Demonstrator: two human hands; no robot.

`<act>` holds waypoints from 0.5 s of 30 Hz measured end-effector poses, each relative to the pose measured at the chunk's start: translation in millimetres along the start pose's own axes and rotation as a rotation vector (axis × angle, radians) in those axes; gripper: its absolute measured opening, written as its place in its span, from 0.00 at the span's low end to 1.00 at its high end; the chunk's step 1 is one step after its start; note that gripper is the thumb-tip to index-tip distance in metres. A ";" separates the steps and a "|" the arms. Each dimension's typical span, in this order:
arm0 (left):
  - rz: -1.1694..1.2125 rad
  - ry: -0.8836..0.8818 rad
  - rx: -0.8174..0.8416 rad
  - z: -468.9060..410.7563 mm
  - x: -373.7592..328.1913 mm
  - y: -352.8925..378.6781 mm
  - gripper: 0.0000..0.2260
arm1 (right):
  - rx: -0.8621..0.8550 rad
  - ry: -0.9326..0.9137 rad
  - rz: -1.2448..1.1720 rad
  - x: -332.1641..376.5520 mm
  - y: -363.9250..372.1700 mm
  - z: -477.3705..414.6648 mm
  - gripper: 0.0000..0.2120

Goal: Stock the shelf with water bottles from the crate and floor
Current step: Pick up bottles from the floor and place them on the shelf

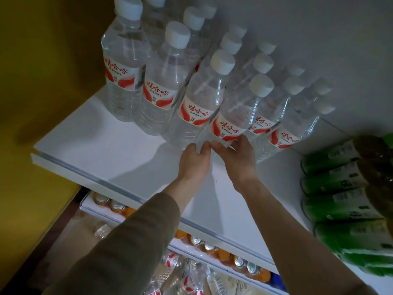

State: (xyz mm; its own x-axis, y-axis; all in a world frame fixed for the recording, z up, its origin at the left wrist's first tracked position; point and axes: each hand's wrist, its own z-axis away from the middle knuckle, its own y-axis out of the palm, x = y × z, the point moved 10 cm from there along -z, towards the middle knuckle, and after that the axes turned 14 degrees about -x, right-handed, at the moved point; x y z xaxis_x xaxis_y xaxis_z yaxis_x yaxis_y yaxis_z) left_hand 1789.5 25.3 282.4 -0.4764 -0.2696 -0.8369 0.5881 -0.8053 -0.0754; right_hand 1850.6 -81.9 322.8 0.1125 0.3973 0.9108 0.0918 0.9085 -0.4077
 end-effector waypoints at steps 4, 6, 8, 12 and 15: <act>-0.019 0.005 -0.010 -0.5 -0.2 2.2 0.21 | 0.006 -0.013 0.019 1.4 1.9 -1.2 0.22; -0.028 0.009 -0.021 -1.0 0.5 1.9 0.21 | 0.015 -0.016 0.025 1.4 2.1 -2.2 0.22; -0.029 0.013 -0.027 -1.5 0.9 2.1 0.21 | 0.033 -0.025 0.025 2.3 2.3 -2.6 0.22; -0.037 0.037 -0.037 -4.0 4.3 4.0 0.21 | 0.060 -0.043 0.031 3.6 2.0 -2.5 0.22; -0.050 0.035 -0.032 -5.9 8.4 2.6 0.22 | 0.062 -0.020 0.057 2.7 2.8 -0.6 0.23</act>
State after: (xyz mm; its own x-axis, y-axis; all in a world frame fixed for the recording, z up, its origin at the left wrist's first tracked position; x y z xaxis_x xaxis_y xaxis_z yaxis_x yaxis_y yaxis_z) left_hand 1791.0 24.1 272.0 -0.4827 -0.2104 -0.8501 0.5854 -0.7995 -0.1346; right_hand 1851.7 -78.5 324.1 0.0958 0.4507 0.8875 0.0239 0.8903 -0.4548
